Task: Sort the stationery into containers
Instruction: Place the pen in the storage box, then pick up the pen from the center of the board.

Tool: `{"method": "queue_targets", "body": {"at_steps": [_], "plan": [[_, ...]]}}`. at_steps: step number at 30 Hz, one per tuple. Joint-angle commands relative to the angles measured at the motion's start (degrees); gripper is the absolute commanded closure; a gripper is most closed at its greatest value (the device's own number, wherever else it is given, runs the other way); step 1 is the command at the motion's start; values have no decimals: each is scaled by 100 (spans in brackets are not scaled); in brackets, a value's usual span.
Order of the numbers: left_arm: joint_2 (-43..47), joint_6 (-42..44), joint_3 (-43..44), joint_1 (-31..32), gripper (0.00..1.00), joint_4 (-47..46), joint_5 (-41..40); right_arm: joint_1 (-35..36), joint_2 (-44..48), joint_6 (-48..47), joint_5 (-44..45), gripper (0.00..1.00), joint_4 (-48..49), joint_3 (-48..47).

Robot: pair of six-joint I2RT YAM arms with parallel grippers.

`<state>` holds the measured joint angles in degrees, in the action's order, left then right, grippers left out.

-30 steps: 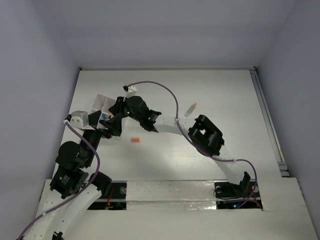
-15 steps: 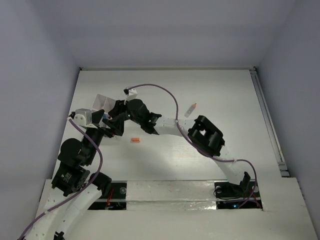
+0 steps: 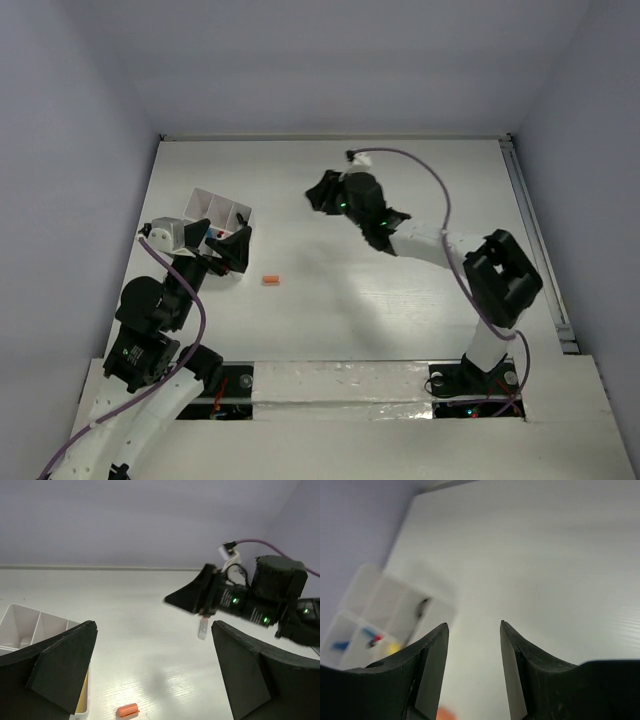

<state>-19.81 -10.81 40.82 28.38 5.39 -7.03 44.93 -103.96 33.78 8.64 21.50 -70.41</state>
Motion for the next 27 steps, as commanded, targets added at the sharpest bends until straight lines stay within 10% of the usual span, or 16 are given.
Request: {"method": "queue_targets", "body": {"at_steps": [1, 5, 14, 27], "plan": [[-93, -18, -13, -26, 1, -328, 237, -983, 517, -55, 356, 48, -724, 650], [-181, -9, 5, -26, 1, -310, 334, -1495, 667, -651, 1040, 27, -1998, 634], [-277, -18, 31, -78, 1, -284, 457, -2312, -289, -1128, 736, 13, -3362, -340], [-321, -35, 32, -131, 1, -301, 544, -2313, -1038, -987, 15, 34, -3670, -957]]}}
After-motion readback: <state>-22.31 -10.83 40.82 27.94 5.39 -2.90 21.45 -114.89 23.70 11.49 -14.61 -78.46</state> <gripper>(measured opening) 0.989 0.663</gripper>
